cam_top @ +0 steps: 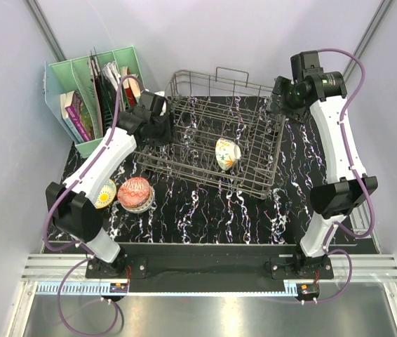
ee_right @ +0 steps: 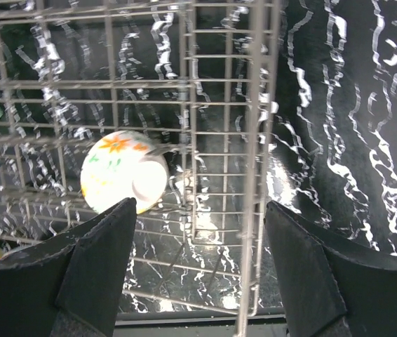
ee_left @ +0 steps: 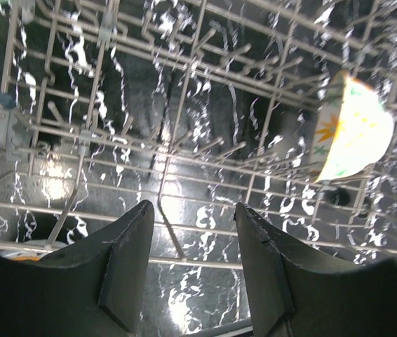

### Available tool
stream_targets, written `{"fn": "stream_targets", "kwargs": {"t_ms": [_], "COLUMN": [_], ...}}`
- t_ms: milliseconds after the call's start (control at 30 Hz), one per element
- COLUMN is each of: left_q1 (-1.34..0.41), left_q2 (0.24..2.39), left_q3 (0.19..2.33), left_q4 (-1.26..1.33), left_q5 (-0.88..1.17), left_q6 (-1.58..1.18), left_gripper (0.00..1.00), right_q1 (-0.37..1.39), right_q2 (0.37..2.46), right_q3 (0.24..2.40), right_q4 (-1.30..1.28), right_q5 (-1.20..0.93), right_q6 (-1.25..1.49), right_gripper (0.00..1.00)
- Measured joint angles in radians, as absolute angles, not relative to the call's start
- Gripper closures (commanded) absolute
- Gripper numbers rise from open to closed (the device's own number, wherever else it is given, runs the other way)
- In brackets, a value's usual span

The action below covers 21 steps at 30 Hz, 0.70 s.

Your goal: Unload the bowls from the dish rack

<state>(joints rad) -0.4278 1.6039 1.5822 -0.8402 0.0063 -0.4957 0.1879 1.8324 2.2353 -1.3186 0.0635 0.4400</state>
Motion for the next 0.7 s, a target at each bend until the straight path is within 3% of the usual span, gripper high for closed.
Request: {"fn": "stream_targets", "kwargs": {"t_ms": [367, 700], "left_q1": [-0.321, -0.205], "left_q2": [1.604, 1.694], "left_q3": [1.56, 1.655], "left_q4": [-0.892, -0.923], "left_q5": [-0.178, -0.266], "left_q6": [-0.487, -0.419], "left_gripper": [0.39, 0.39], "right_q1": [0.146, 0.109], "right_q2": [1.831, 1.827], "right_q3": [2.197, 1.958], "right_q4": [-1.317, -1.287], "right_q5": [0.075, 0.019], "right_q6": [0.479, 0.52], "right_gripper": [0.15, 0.15]}}
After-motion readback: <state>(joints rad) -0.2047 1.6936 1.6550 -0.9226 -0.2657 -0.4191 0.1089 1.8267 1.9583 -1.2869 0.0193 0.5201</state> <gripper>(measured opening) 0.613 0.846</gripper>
